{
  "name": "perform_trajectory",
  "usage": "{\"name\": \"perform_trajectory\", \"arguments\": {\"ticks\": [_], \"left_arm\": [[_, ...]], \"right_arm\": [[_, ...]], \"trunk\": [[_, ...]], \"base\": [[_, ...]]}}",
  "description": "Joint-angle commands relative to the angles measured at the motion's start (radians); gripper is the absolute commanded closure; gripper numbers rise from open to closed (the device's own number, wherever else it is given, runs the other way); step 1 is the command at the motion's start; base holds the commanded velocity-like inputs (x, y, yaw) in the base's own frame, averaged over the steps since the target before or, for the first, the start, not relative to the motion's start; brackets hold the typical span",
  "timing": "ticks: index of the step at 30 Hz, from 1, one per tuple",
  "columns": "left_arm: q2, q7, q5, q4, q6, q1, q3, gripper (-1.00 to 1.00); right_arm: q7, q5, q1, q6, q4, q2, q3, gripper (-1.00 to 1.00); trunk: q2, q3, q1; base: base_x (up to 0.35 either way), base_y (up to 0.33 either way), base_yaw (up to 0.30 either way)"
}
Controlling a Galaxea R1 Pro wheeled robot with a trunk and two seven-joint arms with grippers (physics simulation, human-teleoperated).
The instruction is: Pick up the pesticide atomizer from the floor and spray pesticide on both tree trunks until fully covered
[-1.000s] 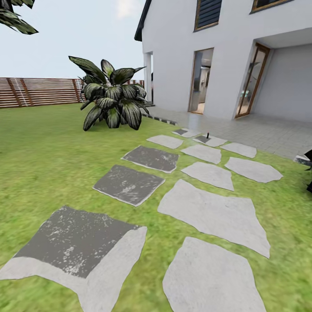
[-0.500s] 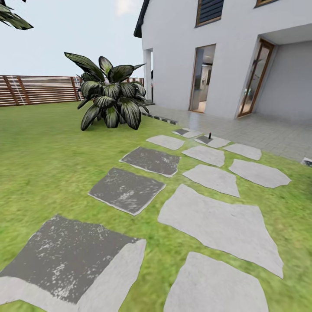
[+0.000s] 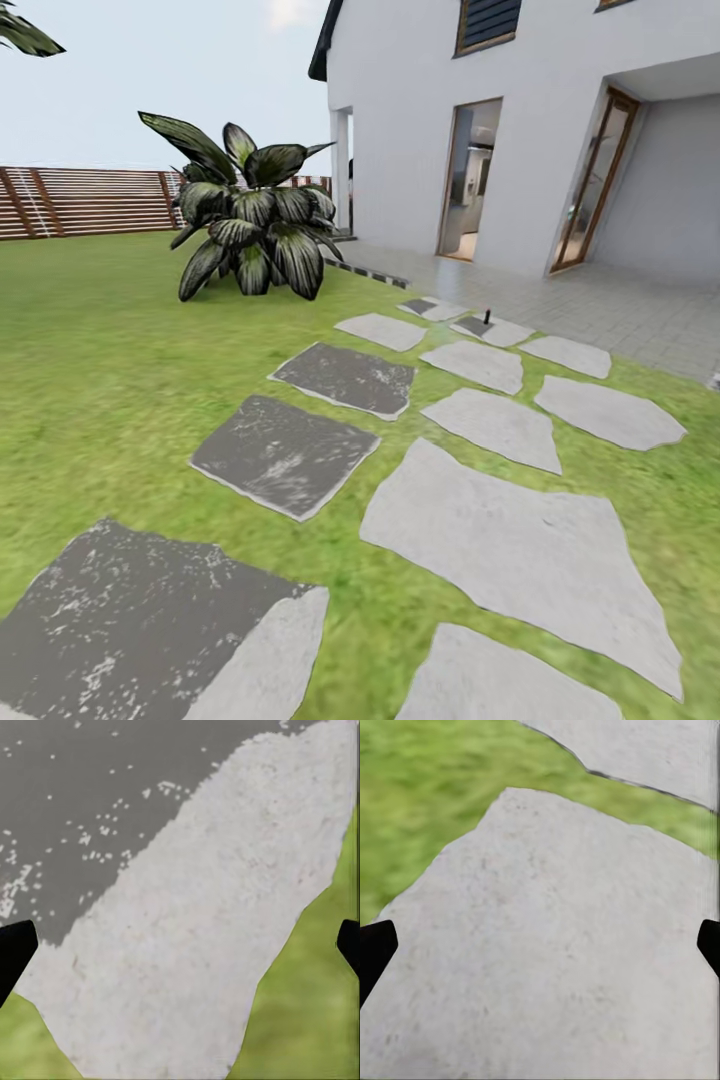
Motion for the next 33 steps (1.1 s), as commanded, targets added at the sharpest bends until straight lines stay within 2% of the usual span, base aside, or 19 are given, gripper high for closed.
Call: {"name": "perform_trajectory", "arguments": {"ticks": [1, 6, 16, 24, 33], "left_arm": [[0.000, 0.000, 0.000, 0.000, 0.000, 0.000, 0.000, -1.00], [0.000, 0.000, 0.000, 0.000, 0.000, 0.000, 0.000, -1.00], [0.000, 0.000, 0.000, 0.000, 0.000, 0.000, 0.000, -1.00], [0.000, 0.000, 0.001, 0.000, 0.000, 0.000, 0.000, -1.00], [0.000, 0.001, 0.000, 0.000, 0.003, 0.000, 0.002, -1.00]], "right_arm": [[0.000, 0.000, 0.000, 0.000, 0.000, 0.000, 0.000, -1.00], [0.000, 0.000, 0.000, 0.000, 0.001, 0.000, 0.000, -1.00], [0.000, 0.000, 0.000, 0.000, 0.001, 0.000, 0.000, -1.00], [0.000, 0.000, 0.000, 0.000, 0.001, 0.000, 0.000, -1.00], [0.000, 0.000, 0.000, 0.000, 0.001, 0.000, 0.000, -1.00]], "trunk": [[0.000, 0.000, 0.000], [0.000, 0.000, 0.000], [0.000, 0.000, 0.000], [0.000, 0.000, 0.000], [0.000, 0.000, 0.000]], "base": [[0.305, -0.130, -0.010], [0.305, -0.130, -0.128], [0.290, -0.119, -0.258], [0.084, -0.015, -0.266], [0.305, 0.000, -0.249]]}}
